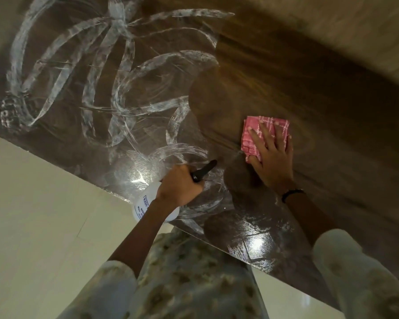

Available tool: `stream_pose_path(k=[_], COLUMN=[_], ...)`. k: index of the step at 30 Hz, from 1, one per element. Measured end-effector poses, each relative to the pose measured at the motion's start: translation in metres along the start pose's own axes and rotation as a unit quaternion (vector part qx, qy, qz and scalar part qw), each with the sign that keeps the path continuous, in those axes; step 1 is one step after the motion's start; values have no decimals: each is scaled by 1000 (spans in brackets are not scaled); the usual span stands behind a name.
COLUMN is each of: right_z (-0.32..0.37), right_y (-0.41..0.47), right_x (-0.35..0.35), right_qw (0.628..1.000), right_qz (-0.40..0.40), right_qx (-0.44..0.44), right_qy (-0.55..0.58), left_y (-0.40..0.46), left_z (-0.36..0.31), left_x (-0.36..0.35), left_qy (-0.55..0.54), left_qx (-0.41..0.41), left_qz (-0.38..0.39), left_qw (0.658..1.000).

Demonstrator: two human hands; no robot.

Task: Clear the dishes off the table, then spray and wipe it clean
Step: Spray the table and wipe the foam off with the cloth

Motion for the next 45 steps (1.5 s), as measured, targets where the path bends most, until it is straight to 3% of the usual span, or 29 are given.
stream_pose_path(k=[7,14,19,23,28,32,38,41,43,45], right_z=[7,67,137,122,68,106,181,171,141,113], right_y=[0,32,20,-28,-6,43,39,7,2,11], right_x=[3,3,-11,-28,-11,6,-8,-22,-23,-17], right_qw=[1000,1000,991,972,995,999,993,977,976,986], right_qz=[1,-3,-15,-4,20,-8,-7,4,12,17], right_qx=[-7,11,134,231,97,9,120,210,211,158], right_qy=[10,21,14,-38,-23,37,13,-31,-54,-46], left_y=[-5,-9,-15,-20,-19,-16,-18,-21,-22,-22], left_z=[8,19,18,21,27,40,45,46,49,53], left_x=[4,39,43,51,59,65,68,68,69,68], left_qy=[-12,-67,-53,-94,-39,-47,-58,-68,-72,-82], left_qx=[4,-10,-52,-53,-58,-44,-52,-49,-36,-27], left_qz=[-18,-126,-121,-125,-119,-137,-138,-121,-113,-105], left_qw=[1000,990,990,986,990,988,987,989,990,991])
Point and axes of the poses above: each hand's wrist, its own y-axis towards the middle knuckle, its own x-axis out of the back of the hand, z = x × y, the point moved 8 cm from there along y, towards the middle knuckle, and after that the axes turned 2 degrees about z, right-handed, at the moved point
